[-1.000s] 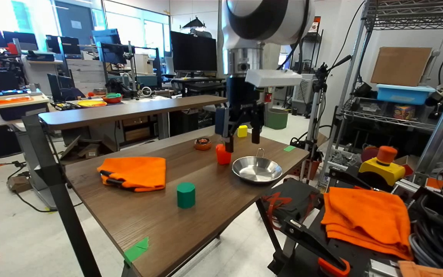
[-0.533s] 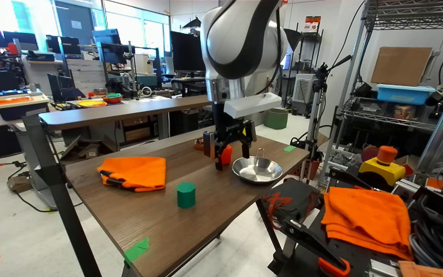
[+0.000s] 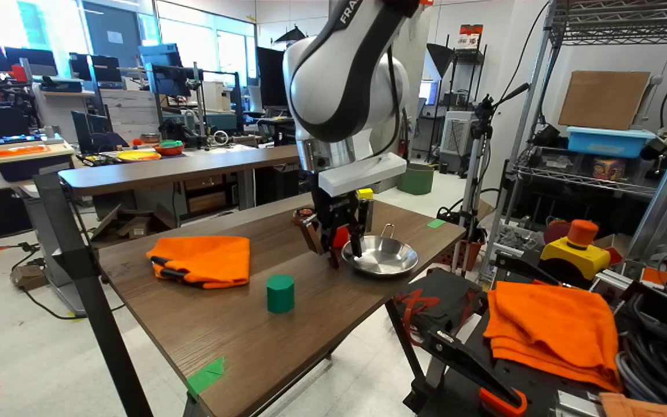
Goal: Pick the pan and put it on the right of the table
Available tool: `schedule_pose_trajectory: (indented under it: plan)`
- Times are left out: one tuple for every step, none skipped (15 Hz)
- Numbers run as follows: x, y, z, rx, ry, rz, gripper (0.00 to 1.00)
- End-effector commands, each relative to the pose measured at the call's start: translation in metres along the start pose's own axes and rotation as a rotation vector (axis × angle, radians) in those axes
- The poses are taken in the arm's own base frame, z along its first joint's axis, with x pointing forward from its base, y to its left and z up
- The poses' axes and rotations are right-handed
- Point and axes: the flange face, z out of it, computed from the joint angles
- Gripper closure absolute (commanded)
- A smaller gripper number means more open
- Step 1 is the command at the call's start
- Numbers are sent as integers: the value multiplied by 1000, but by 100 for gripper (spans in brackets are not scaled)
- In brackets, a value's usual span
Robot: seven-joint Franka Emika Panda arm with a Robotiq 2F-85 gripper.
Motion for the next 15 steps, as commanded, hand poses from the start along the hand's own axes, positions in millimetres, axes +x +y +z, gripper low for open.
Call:
schedule_pose_trajectory:
  plan:
    - [8, -1, -1, -14, -27, 34, 79]
    - [9, 0, -4, -3, -32, 44, 88]
    - [9, 2, -7, 2, -38, 54, 95]
    - [10, 5, -10, 7, -44, 65, 100]
    - [10, 9, -16, 22, -53, 83, 99]
    - [8, 13, -21, 41, -70, 99, 98]
    - [7, 20, -25, 57, -95, 119, 97]
    - [6, 27, -28, 68, -117, 139, 98]
    - [4, 35, -29, 76, -145, 163, 97]
    - [2, 44, -30, 80, -170, 191, 98]
    - [-2, 55, -29, 79, -205, 218, 98]
    - [-5, 69, -32, 85, -231, 251, 98]
    - [-3, 83, -39, 98, -244, 281, 99]
    - [0, 98, -48, 124, -246, 309, 99]
    - [5, 114, -58, 149, -243, 350, 100]
